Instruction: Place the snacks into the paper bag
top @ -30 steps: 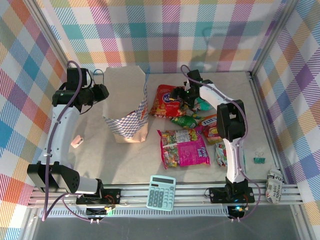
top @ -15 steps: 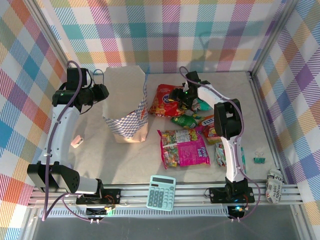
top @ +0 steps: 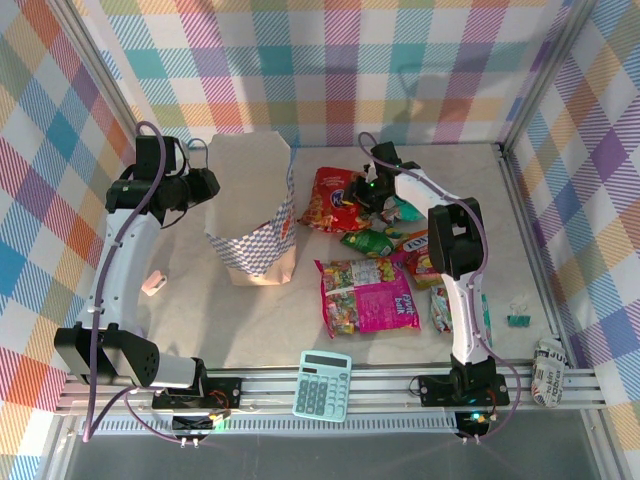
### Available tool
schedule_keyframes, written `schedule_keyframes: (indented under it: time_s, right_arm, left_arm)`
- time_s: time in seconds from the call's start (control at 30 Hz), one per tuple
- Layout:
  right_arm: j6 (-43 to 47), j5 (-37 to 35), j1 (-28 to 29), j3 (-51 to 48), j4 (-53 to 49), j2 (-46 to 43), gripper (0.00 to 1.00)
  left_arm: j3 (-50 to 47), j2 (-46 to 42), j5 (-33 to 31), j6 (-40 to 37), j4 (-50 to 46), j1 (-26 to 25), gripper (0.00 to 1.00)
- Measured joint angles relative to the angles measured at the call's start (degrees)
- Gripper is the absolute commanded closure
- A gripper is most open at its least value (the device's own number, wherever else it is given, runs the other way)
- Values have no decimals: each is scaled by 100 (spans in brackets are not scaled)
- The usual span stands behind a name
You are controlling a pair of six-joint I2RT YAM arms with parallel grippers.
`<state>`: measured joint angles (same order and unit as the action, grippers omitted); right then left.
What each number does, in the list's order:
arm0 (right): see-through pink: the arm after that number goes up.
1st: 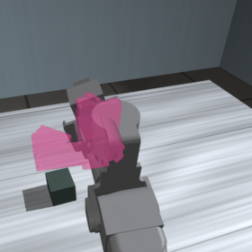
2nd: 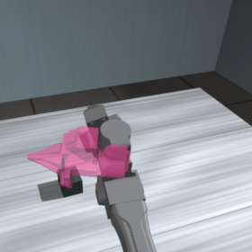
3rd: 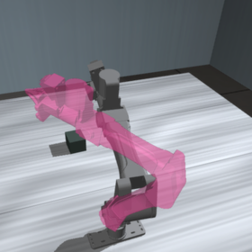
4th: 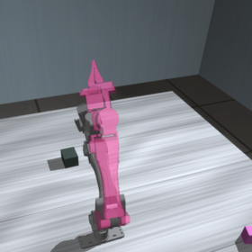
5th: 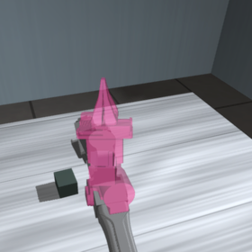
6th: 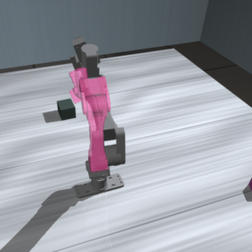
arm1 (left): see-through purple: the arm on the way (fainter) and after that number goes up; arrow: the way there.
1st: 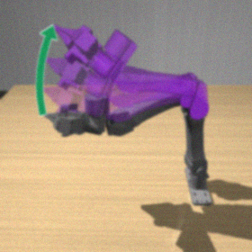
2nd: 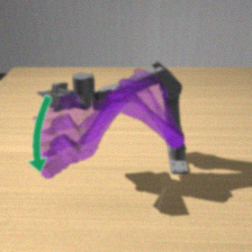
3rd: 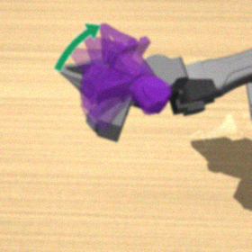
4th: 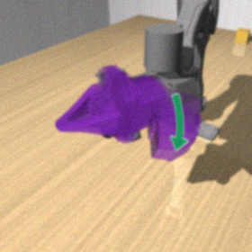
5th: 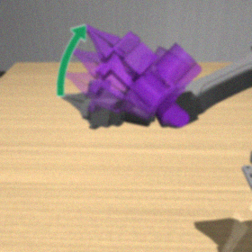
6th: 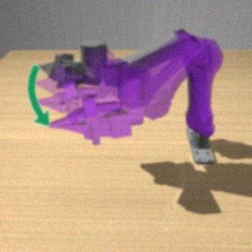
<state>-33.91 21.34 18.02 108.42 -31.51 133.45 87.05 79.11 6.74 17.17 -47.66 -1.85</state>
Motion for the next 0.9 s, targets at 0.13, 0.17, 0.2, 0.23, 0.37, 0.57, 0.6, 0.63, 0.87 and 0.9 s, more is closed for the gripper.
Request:
schedule_keyframes:
  time_s: [0.13,0.17,0.2,0.23,0.37,0.57,0.6,0.63,0.87,0.9]
  right_arm:
    - [52,2,-2,68,-52,-22,75]
    - [72,0,0,85,-72,-24,76]
    - [94,-2,0,90,-90,-31,76]
    - [118,-7,0,90,-114,-42,77]
    - [184,-72,-2,168,-278,-63,80]
    - [341,-157,-2,271,-439,-122,86]
    - [354,-179,-2,271,-463,-146,87]
    - [374,-203,-2,271,-492,-166,88]
    - [457,-354,4,271,-647,-310,93]
    - [461,-363,4,271,-662,-339,94]
  left_arm:
    - [0,-13,0,0,2,-2,59]
    - [0,-20,0,-2,4,-2,59]
    - [0,-22,0,-2,4,-2,59]
    - [0,-22,2,-2,2,0,59]
    - [0,-22,7,-2,0,0,58]
    - [13,-20,26,-4,-39,0,55]
    - [13,-20,26,-7,-42,0,54]
    - [13,-20,26,-7,-42,-2,54]
    - [26,-20,94,-50,-151,-2,51]
    - [26,-22,94,-50,-170,-2,51]
